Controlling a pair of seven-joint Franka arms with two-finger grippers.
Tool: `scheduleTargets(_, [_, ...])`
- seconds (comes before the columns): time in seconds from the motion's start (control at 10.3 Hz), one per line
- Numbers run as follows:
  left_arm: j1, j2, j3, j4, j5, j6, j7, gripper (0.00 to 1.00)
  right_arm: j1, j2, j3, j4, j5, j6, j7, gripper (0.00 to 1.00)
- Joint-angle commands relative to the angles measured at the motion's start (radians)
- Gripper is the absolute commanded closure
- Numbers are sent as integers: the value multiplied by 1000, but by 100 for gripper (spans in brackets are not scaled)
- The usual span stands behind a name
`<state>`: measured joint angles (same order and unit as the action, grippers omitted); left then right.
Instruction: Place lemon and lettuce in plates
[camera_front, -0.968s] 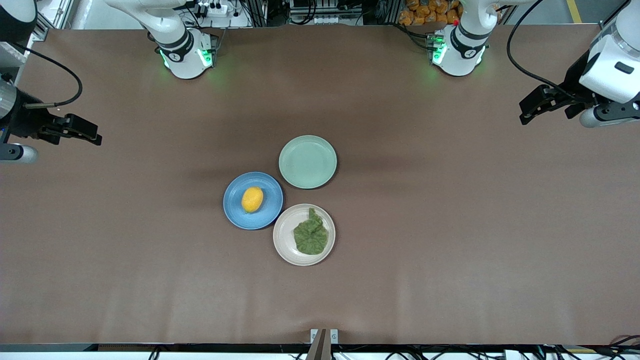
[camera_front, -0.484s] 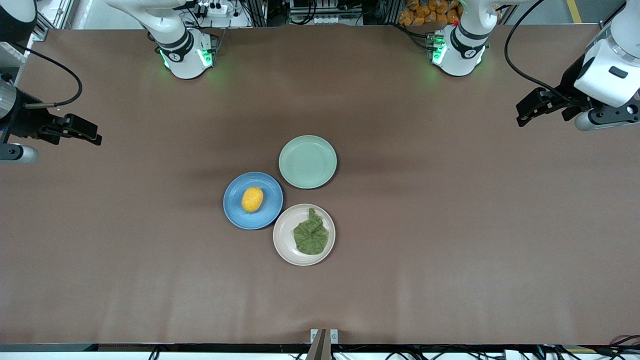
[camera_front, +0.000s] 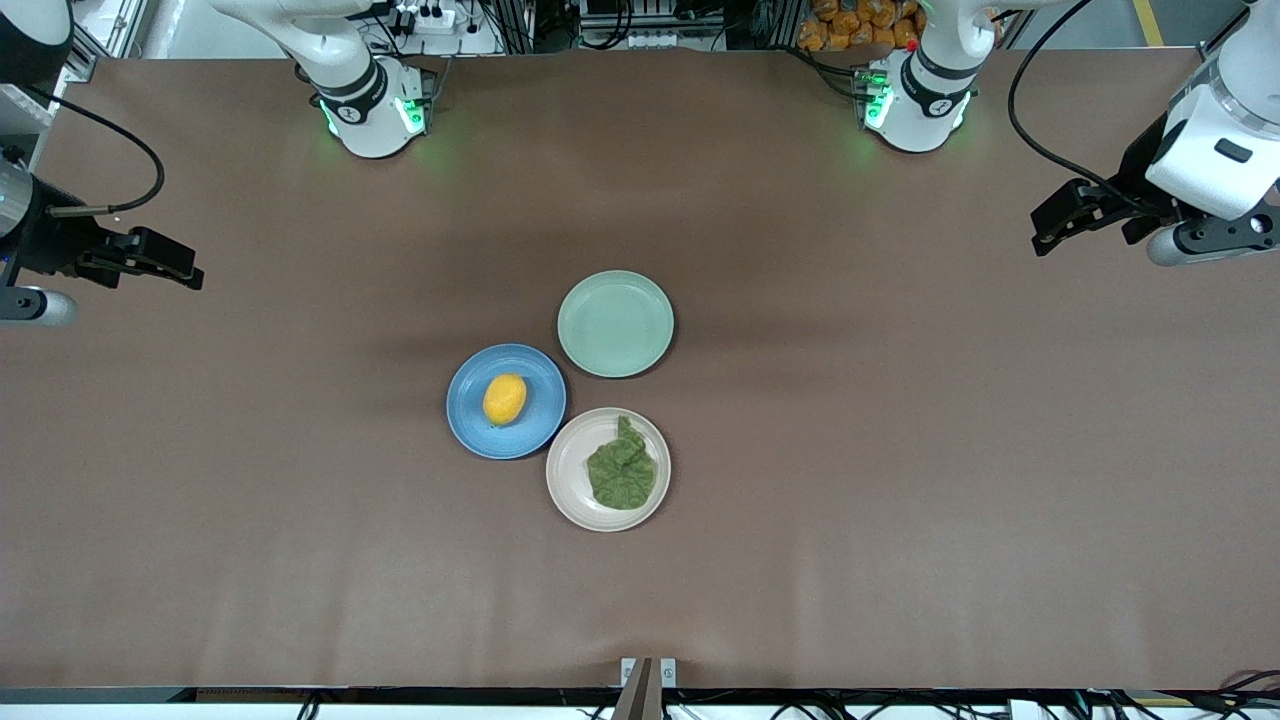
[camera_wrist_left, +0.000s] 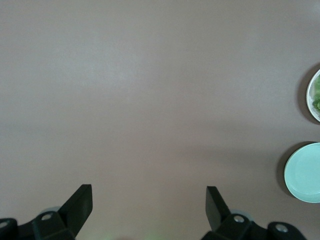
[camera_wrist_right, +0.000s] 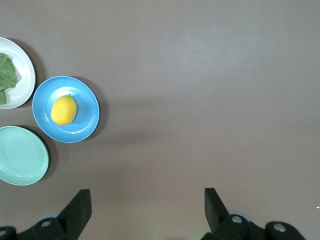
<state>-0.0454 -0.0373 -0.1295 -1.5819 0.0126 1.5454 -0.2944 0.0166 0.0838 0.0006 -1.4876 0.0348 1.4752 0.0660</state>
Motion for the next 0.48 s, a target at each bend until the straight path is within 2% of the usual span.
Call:
scheduleTargets(0.0, [15, -4, -13, -6, 9, 2, 14, 0, -12, -15, 9, -16, -10, -3, -8, 0])
scheduleTargets(0.39, [16, -6, -13, -6, 9, 1, 15, 0, -20, -15, 9, -16, -7, -7, -8, 0])
